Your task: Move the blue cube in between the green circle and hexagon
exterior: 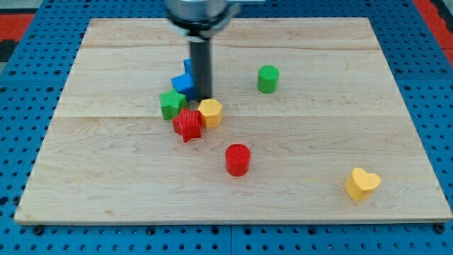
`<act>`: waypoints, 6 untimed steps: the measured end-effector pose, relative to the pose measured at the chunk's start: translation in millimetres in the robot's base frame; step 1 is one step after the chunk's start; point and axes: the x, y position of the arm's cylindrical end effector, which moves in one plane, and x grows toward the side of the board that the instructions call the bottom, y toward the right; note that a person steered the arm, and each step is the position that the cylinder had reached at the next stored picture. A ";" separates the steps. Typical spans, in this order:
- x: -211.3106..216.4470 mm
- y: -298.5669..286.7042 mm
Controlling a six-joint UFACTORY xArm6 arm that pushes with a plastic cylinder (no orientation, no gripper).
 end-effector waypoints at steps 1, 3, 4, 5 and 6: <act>-14.7 23.0; -52.8 -85.1; -22.4 -87.0; -22.1 -62.7; -21.3 -5.9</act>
